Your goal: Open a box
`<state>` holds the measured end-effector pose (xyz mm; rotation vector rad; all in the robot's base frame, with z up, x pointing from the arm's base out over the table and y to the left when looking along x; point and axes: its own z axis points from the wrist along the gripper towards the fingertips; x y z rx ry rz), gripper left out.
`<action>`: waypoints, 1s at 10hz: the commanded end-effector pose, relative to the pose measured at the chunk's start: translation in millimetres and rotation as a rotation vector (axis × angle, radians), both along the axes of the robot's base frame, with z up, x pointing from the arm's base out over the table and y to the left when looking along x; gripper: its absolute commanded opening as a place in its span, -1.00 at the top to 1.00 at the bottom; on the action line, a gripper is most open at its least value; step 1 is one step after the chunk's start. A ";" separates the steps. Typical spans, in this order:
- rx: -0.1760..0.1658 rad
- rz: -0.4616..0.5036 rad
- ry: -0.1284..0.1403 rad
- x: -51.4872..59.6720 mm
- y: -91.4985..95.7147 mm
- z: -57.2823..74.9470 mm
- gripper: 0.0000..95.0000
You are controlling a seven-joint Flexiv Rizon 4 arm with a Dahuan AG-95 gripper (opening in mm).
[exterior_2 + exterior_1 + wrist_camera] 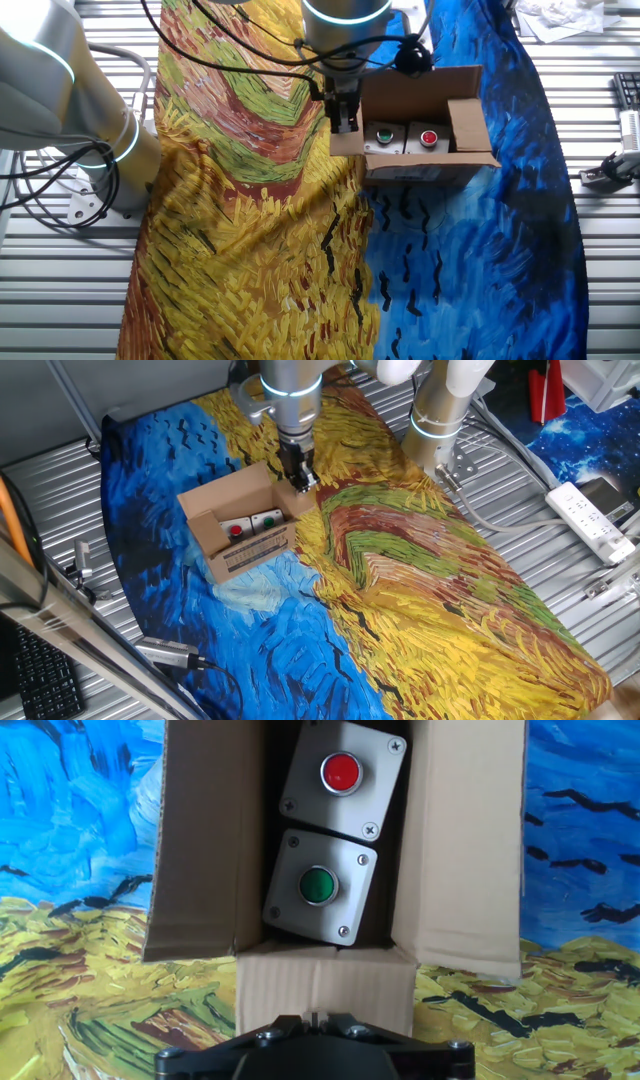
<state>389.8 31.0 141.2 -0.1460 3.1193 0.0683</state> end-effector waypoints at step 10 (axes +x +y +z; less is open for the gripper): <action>-0.001 0.009 -0.016 5.2 -0.7 -11.3 1.00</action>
